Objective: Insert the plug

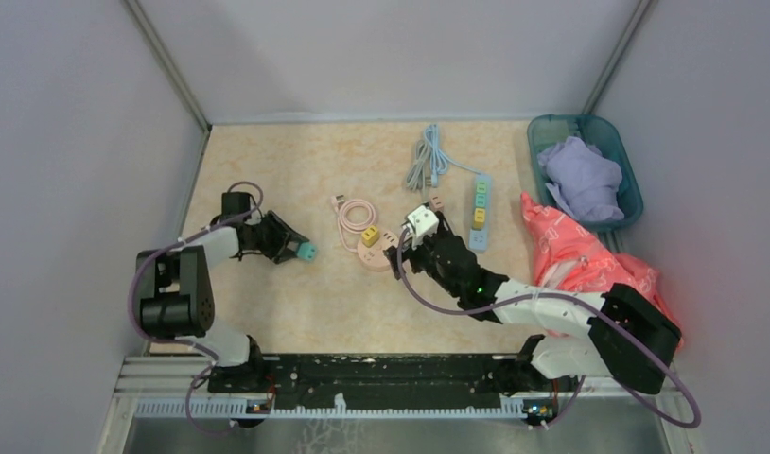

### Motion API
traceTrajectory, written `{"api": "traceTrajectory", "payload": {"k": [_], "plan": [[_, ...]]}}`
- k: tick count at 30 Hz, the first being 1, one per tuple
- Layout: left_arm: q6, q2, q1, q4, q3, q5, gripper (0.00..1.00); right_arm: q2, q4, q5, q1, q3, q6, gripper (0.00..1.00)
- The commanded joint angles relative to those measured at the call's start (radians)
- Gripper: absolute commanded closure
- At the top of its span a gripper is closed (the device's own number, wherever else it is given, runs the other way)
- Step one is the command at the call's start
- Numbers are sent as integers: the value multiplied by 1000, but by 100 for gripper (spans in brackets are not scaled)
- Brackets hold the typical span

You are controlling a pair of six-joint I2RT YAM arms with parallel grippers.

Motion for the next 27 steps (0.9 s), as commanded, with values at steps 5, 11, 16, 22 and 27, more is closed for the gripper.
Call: {"api": "traceTrajectory", "payload": {"k": [5, 11, 16, 22, 27], "plan": [[-106, -143, -103, 182, -109, 144, 65, -20, 141, -190, 17, 12, -5, 4], [-177, -240, -157, 201, -145, 140, 65, 13, 106, -265, 47, 83, -56, 4], [-246, -327, -186, 211, -167, 112, 64, 69, 184, -295, 75, 98, -142, 4], [-312, -402, -240, 213, -169, 98, 64, 138, 288, -359, 117, 105, -290, 5], [-350, -448, -290, 216, -167, 72, 63, 197, 385, -372, 127, 120, -396, 7]]}}
